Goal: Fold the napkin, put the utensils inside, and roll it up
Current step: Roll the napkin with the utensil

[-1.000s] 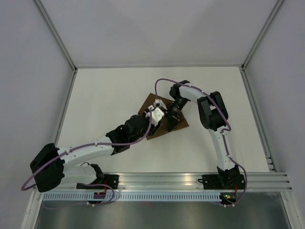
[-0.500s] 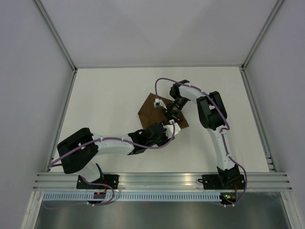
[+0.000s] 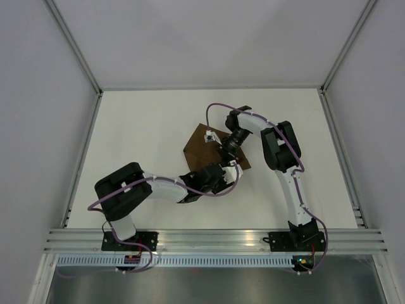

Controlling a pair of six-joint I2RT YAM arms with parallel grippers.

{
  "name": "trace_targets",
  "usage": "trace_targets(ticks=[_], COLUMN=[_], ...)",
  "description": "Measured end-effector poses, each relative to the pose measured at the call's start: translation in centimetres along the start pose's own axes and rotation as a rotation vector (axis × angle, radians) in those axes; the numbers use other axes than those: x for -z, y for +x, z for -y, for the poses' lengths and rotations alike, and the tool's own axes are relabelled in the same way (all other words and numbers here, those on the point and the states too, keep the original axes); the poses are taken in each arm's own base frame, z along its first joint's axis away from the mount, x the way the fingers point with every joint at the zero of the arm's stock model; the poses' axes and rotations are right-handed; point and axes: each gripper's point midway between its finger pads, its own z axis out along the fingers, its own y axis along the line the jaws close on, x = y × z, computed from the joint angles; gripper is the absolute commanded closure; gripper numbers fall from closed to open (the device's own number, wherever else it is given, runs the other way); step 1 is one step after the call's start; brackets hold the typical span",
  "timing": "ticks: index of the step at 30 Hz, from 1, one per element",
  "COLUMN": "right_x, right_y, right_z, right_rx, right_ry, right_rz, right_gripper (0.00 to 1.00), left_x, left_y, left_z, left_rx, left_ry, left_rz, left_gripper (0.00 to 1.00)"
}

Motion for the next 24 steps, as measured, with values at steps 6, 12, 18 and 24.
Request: trace_targets(ticks=[6, 12, 18, 24], right_x=[0.0, 0.0, 0.0, 0.4], right_y=[0.0, 0.0, 0.0, 0.3], right_z=[0.0, 0.0, 0.0, 0.1], right_rx=[-0.007, -0.015, -0.025, -0.049], right_ry=[-0.003, -0.006, -0.005, -0.001], right_rz=[0.001, 0.001, 0.001, 0.006], right_gripper=[0.91, 0.91, 0.91, 0.78], left_x=[-0.6, -0.9, -1.2, -1.8], left_y=[0.8, 1.0, 1.1, 0.6], left_z=[-0.8, -1.0, -1.2, -1.1], left_rx=[0.008, 0.013, 0.021, 0.04], left_ry=[-0.011, 0.009, 0.041, 0.12], left_rz=[-0.011, -0.007, -0.001, -0.002], left_gripper=[0.52, 0.65, 0.83, 0.96])
